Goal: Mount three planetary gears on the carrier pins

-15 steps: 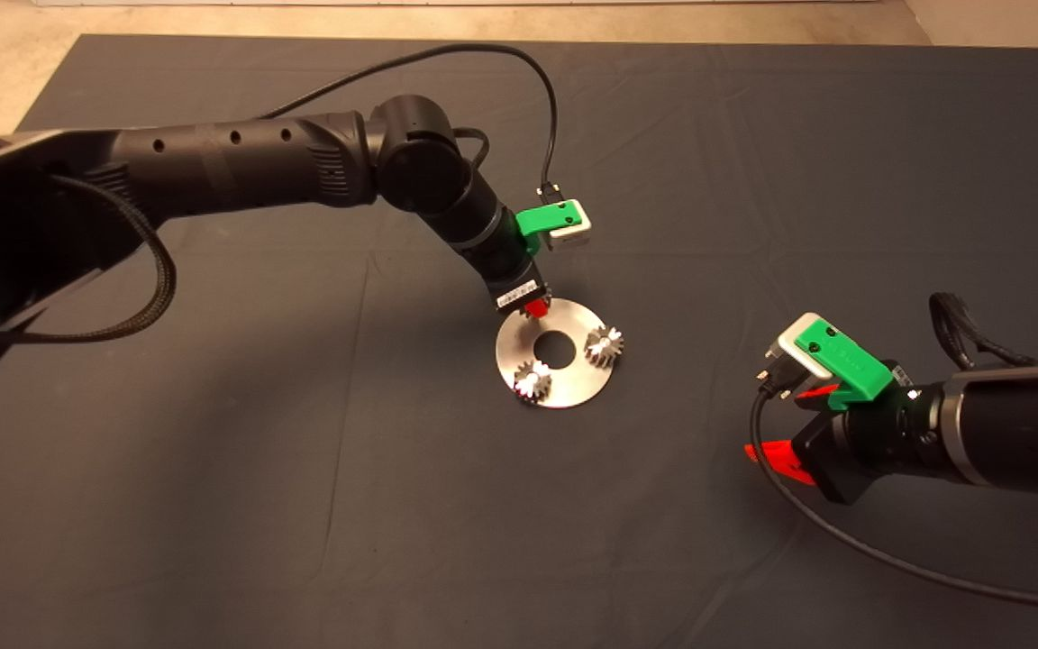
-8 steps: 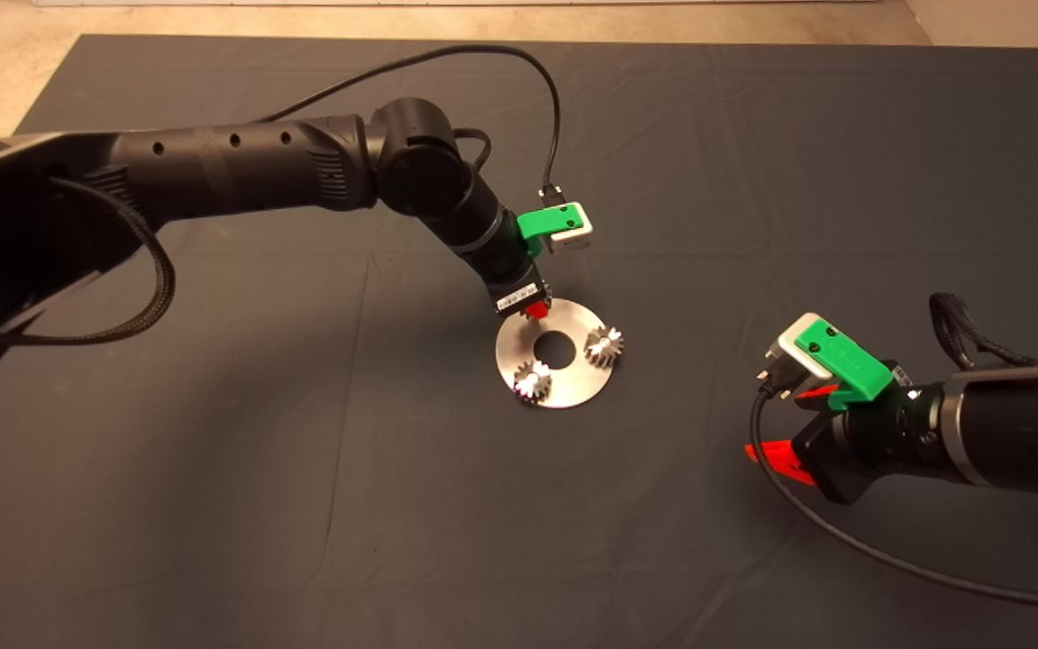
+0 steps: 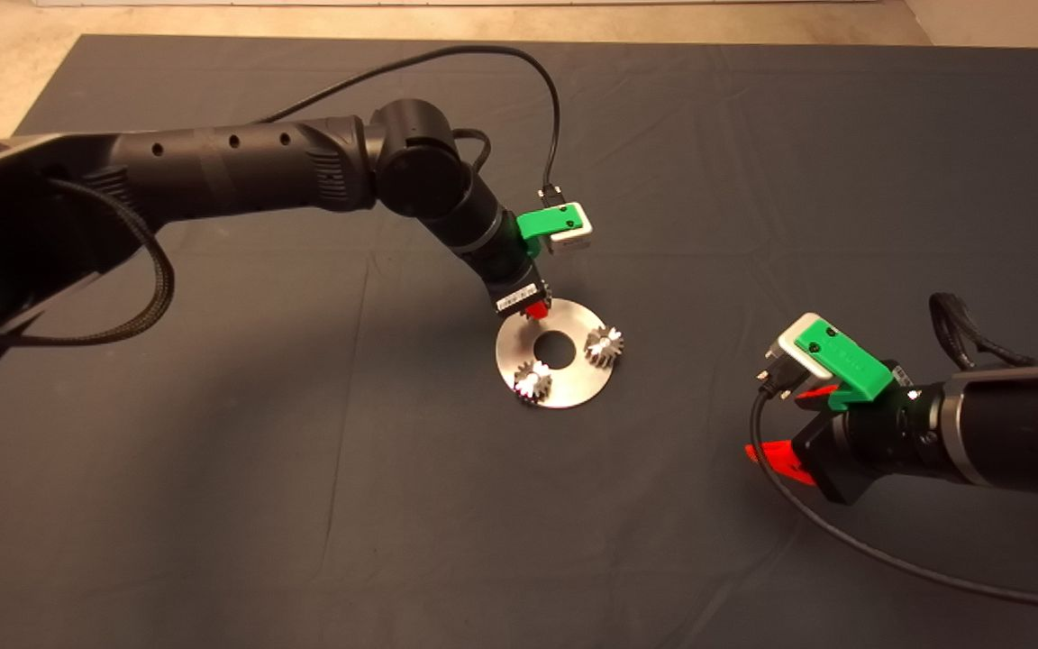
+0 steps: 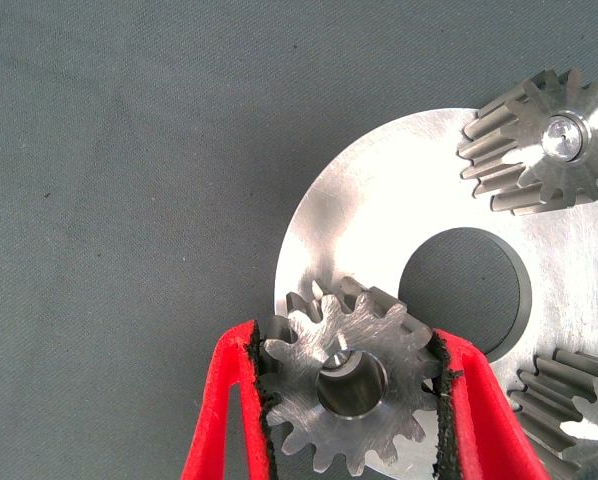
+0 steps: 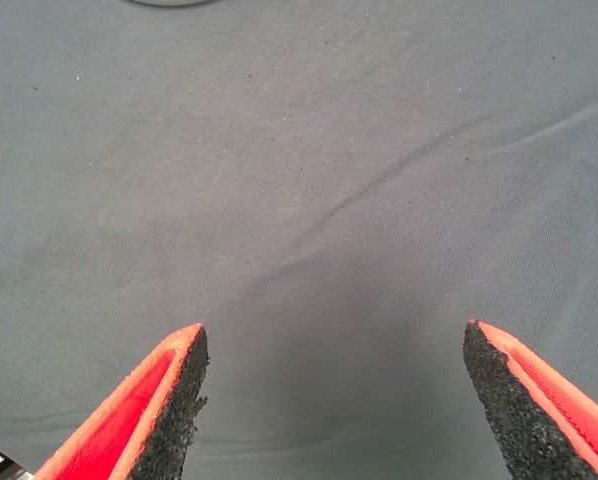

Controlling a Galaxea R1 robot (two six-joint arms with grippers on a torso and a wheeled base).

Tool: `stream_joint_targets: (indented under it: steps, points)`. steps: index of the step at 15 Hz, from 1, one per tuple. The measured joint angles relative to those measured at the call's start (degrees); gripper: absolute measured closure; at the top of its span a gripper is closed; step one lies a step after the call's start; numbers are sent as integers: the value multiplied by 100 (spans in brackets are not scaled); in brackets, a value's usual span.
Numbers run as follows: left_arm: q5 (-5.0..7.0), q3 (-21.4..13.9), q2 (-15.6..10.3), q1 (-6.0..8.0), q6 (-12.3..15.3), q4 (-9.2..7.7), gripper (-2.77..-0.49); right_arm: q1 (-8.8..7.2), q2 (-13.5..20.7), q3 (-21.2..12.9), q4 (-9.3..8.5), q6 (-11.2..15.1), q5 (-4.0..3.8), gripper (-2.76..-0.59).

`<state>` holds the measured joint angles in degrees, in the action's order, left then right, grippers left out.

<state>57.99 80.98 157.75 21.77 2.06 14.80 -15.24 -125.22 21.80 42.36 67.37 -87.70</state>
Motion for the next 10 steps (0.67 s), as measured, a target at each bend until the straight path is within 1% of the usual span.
stream_joint_targets:
  steps: [10]
  points:
    - [-13, -11, 0, -15, 0, 27, -61, 0, 0, 0, 0, 0, 0, -189]
